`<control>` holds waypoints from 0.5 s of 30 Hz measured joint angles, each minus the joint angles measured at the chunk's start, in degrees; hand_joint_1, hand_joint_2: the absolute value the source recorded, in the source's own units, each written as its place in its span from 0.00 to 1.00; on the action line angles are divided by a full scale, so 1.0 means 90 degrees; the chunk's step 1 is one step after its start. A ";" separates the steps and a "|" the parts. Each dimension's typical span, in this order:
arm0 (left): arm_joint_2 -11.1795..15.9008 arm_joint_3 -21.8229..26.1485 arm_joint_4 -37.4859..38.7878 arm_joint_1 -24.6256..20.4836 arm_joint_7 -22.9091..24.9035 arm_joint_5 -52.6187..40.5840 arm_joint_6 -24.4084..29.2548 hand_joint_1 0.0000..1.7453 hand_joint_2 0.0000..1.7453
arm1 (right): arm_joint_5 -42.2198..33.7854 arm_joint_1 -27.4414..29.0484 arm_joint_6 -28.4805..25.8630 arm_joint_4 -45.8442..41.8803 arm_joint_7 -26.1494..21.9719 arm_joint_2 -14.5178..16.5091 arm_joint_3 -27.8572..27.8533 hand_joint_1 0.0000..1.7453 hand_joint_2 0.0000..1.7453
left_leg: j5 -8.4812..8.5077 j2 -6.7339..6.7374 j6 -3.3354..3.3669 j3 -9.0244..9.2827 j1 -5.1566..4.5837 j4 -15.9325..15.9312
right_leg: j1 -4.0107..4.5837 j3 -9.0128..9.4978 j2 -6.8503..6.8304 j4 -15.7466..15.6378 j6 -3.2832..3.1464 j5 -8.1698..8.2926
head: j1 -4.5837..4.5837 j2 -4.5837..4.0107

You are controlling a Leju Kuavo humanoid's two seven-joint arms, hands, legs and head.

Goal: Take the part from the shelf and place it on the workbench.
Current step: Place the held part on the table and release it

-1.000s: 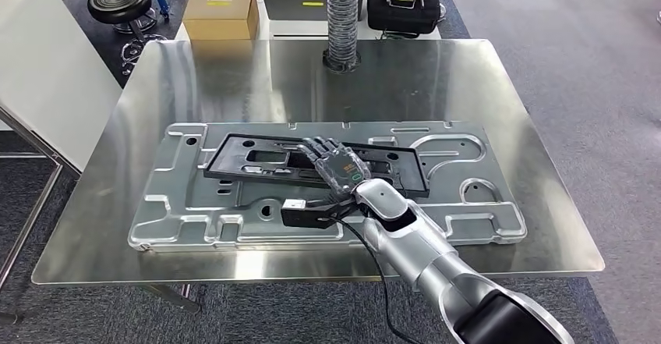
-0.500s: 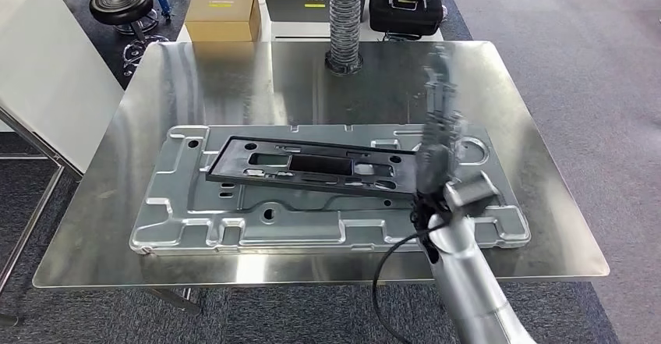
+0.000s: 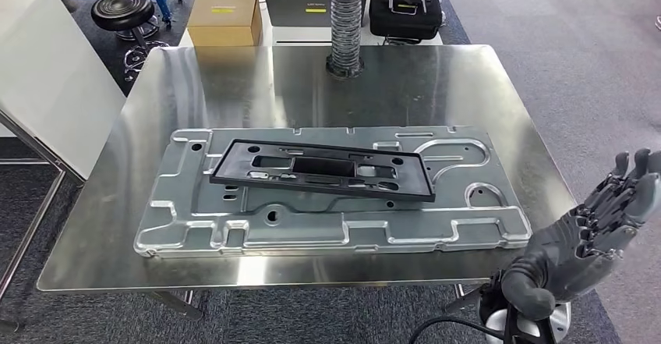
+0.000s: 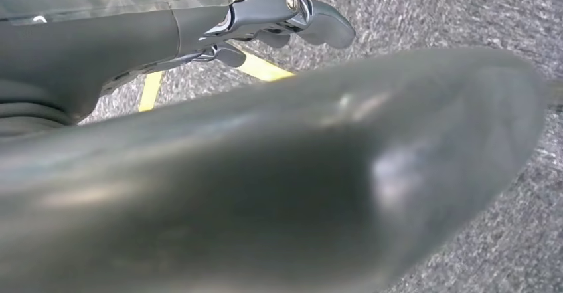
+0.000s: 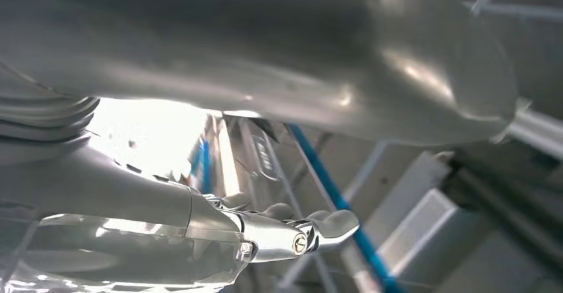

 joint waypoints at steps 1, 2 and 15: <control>0.0002 0.0018 0.0000 -0.0002 0.0002 -0.0010 0.0009 0.00 0.00 | 0.0279 0.0091 0.0001 -0.0084 0.0001 0.0042 -0.0052 0.00 0.00 | 0.0036 0.0007 0.0042 -0.0011 0.0004 -0.0017 | -0.0012 -0.0017 0.0001 0.0039 0.0035 -0.0051 | 0.0002 0.0000; 0.0003 0.0038 0.0000 -0.0005 0.0003 -0.0017 0.0020 0.00 0.00 | 0.0562 0.0174 0.0001 -0.0165 0.0002 0.0095 -0.0111 0.00 0.00 | 0.0079 0.0019 0.0086 -0.0035 0.0014 -0.0035 | -0.0026 -0.0071 0.0002 0.0176 0.0070 -0.0199 | 0.0010 0.0001; -0.0022 0.0248 -0.0002 0.0016 -0.0031 -0.0011 0.0094 0.00 0.00 | 0.0706 0.0919 -0.0019 -0.0167 0.0008 0.0675 -0.1556 0.00 0.00 | 0.0667 0.0030 -0.0065 -0.0534 0.0012 -0.0086 | 0.0025 0.0794 -0.0019 -0.0241 -0.0057 -0.0581 | 0.0025 0.0001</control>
